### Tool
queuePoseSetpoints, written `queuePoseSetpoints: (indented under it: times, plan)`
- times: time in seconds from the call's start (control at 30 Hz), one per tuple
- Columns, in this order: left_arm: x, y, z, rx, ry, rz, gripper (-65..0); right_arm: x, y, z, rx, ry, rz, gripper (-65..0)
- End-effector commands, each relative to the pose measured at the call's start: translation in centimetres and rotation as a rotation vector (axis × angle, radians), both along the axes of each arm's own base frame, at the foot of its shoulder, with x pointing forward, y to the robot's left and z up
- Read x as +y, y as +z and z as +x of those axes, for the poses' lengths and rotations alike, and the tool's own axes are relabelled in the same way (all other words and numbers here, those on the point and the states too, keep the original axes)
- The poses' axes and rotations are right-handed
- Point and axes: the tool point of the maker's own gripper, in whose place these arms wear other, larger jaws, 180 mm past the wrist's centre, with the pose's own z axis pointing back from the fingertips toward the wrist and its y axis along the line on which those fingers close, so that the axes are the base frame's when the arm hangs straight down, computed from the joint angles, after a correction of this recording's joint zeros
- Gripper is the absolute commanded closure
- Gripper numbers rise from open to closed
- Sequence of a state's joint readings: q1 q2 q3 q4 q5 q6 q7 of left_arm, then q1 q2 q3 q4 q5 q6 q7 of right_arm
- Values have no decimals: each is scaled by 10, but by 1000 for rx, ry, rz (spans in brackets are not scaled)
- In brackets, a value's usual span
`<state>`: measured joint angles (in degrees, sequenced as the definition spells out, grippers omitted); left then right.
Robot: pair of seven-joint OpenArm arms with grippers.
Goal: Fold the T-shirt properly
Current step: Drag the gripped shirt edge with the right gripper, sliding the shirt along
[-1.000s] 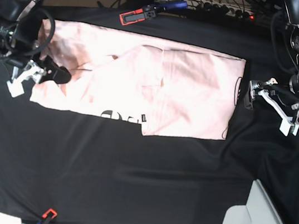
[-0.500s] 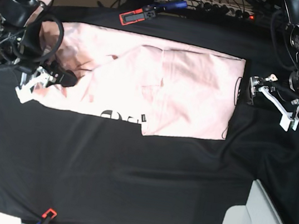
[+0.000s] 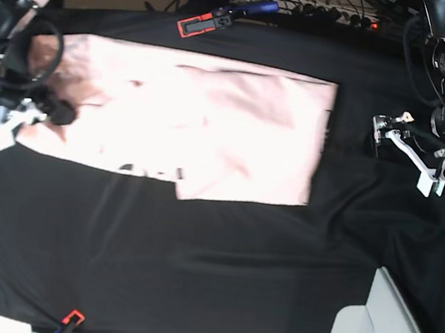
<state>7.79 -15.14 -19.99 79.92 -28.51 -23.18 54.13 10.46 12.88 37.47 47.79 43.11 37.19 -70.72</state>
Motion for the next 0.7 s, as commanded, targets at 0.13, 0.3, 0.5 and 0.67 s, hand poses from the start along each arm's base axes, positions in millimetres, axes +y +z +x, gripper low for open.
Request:
queuePoseSetpoints:
  times: [0.13, 0.3, 0.5, 0.67]
  plan:
    - [8, 16, 14, -57, -1, 19, -650, -63, 26, 19, -48, -94, -103, -1]
    - [8, 16, 14, -58, -2, 19, -650, -115, 40, 18, -9, -191, -189, -1]
    - [8, 16, 14, -58, -2, 19, -650, -121, 65, 28, -2, -279, -238, -1]
    - [6, 20, 17, -69, -9, 24, -650, -87, 96, 44, -38, -291, -261, -1]
